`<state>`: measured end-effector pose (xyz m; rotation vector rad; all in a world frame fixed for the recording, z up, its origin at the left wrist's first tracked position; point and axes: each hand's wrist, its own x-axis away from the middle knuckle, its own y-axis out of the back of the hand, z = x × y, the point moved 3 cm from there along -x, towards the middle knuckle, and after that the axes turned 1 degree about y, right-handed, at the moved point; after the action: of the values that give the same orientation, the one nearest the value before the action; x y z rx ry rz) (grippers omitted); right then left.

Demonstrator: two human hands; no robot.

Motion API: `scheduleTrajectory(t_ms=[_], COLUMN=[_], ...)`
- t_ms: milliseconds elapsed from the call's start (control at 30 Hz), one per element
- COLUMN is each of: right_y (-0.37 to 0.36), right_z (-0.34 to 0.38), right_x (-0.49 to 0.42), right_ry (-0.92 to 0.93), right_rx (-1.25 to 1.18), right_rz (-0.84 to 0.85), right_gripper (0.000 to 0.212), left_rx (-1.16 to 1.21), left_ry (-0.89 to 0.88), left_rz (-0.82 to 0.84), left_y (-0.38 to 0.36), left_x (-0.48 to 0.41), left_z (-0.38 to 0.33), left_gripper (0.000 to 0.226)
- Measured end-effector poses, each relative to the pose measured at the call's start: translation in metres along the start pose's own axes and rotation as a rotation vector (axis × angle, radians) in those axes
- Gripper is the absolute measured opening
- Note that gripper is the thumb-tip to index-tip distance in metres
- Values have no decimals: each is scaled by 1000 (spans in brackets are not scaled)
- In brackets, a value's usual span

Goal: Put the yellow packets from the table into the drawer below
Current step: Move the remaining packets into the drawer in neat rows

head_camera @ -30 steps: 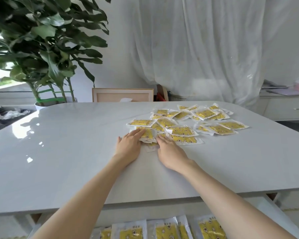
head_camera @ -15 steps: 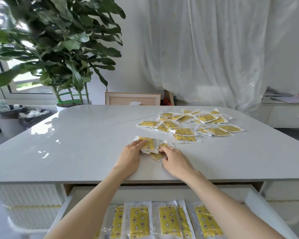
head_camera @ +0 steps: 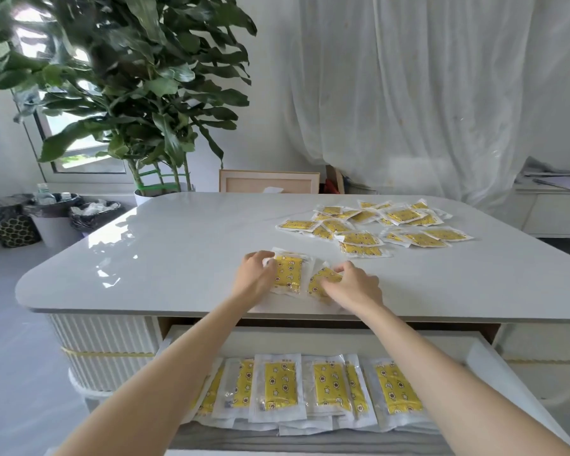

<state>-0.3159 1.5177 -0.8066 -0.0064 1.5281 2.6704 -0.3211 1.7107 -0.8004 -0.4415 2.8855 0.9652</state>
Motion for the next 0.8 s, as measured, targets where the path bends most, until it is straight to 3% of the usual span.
scheduleTrajectory(t_ms=[100,200,333,500,667,733,800], right_y=[-10,-10,-6,-1,6,11,16], right_z=[3,2,-8,-12,-12,-10,-9], right_x=[0,-2,-11,-21,-24,-25,-26], right_ry=[0,58,104,124,67,41,14], right_rx=[151,140,45,-95,-206,-225,-203], right_rz=[84,79,158,281,426,380,224], right_gripper=[96,100,107,106,89,72,51], left_rx=[-187,-348,-306,-237,-135,-94,-18], left_ry=[165,242,329,343,361,334,312], left_rz=[129,176,165,182,152,124,114], left_y=[-8,-15,-20,-24,-27,-26,-26], left_x=[-10,-21,-35,-44,-37,-36,-34], left_z=[-5,-7,-5,-1,6,11,18], left_gripper=[66,80,93,92,113,106,102])
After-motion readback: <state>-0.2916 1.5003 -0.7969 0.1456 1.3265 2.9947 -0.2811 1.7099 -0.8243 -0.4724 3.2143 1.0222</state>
